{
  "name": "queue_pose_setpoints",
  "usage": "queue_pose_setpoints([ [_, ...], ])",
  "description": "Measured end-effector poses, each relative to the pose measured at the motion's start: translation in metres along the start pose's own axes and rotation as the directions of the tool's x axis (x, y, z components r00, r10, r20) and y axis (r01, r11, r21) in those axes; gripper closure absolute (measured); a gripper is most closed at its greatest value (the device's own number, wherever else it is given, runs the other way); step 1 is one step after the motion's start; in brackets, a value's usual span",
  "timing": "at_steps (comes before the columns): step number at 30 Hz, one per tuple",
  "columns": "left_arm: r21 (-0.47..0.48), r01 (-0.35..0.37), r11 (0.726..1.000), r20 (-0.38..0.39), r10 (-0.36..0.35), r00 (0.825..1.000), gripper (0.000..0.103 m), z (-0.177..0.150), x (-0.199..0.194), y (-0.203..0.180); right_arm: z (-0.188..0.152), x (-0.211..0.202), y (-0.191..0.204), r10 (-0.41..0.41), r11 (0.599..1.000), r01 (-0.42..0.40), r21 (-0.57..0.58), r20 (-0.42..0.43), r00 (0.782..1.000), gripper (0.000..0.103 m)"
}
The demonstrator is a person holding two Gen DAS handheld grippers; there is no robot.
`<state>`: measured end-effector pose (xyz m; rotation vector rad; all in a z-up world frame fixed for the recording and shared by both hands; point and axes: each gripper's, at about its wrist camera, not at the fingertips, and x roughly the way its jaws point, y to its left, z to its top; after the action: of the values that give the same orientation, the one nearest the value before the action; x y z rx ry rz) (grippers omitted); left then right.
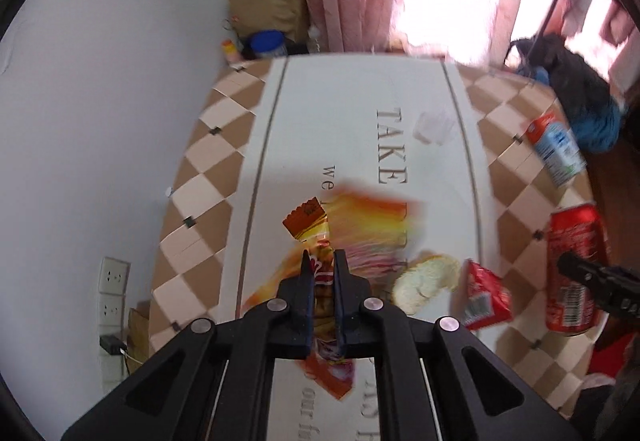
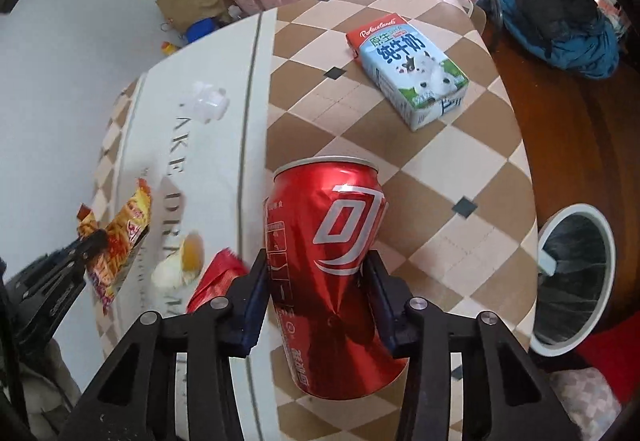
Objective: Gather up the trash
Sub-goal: 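Carry the orange bag with the left tool while the right tool carries the cola can to the bin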
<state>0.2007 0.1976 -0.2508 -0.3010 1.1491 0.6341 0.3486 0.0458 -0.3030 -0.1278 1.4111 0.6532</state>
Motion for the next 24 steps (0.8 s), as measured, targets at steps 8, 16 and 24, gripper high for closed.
queue_pose_setpoints([
  [8, -0.034, 0.066, 0.997, 0.099, -0.063, 0.993, 0.099, -0.011, -0.065, 0.001, -0.024, -0.046, -0.001, 0.089, 0.996, -0.09, 0.014, 0.061, 0.994, 0.056],
  [16, 0.008, 0.154, 0.988, 0.183, -0.153, 0.971, 0.099, -0.014, -0.132, -0.043, -0.042, -0.123, -0.019, 0.196, 0.979, -0.203, 0.027, 0.176, 0.965, 0.057],
  [24, 0.155, 0.277, 0.948, 0.178, -0.303, 0.936, 0.099, -0.02, -0.165, -0.166, -0.057, -0.206, -0.098, 0.171, 0.976, -0.204, 0.079, 0.306, 0.936, 0.057],
])
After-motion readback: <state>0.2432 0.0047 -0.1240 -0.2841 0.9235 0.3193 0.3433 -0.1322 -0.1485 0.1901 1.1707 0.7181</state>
